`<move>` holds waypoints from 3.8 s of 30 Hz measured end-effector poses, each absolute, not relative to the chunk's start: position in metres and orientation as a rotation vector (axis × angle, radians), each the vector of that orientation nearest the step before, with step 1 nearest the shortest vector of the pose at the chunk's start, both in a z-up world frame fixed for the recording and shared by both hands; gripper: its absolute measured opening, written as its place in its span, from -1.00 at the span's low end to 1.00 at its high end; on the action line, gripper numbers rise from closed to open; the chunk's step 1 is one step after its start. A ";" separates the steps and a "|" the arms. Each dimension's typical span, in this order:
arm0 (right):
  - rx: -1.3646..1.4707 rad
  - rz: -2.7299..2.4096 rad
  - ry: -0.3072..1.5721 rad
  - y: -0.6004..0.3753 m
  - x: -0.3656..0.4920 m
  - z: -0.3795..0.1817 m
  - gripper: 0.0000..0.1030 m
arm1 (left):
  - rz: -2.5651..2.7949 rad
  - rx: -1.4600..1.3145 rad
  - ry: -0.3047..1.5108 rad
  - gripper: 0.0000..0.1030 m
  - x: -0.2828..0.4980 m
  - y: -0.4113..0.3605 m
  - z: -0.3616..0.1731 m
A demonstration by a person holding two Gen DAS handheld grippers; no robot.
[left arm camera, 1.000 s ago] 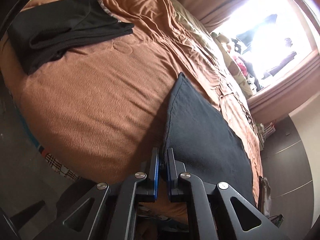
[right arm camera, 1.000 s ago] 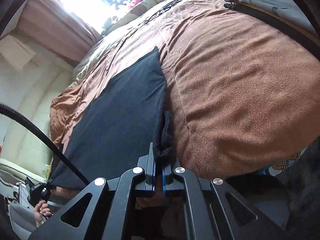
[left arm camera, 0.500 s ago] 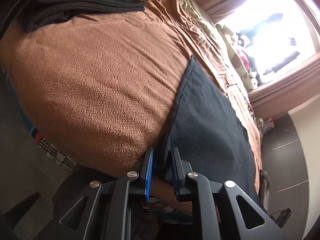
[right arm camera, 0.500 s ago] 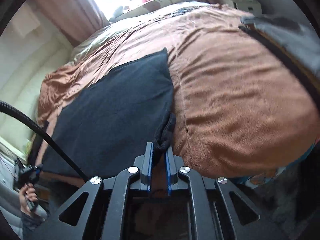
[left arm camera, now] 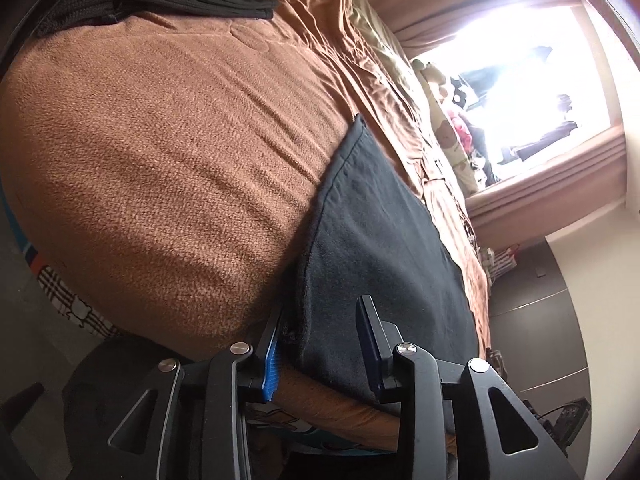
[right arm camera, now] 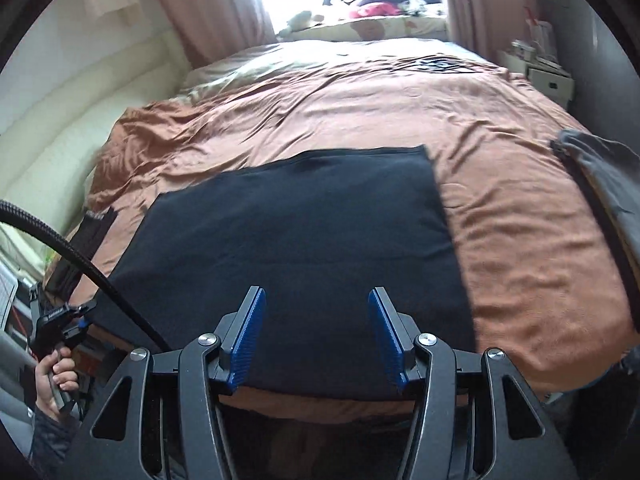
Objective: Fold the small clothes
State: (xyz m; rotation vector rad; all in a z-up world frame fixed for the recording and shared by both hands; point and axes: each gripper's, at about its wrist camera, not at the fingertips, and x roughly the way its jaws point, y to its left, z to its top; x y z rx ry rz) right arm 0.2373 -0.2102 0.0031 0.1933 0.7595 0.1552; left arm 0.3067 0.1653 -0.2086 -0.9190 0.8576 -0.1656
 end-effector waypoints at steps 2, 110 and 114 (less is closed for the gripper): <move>0.172 0.180 0.780 -0.191 0.247 -0.001 -0.15 | -0.172 -0.929 0.854 -0.33 0.310 0.165 -0.210; 0.238 0.339 0.884 -0.139 0.305 -0.053 -0.83 | -0.558 -1.024 0.668 -0.87 0.351 0.059 -0.039; 0.253 0.324 0.825 -0.166 0.286 -0.041 -0.27 | -0.594 -0.989 0.677 -0.87 0.359 0.033 -0.024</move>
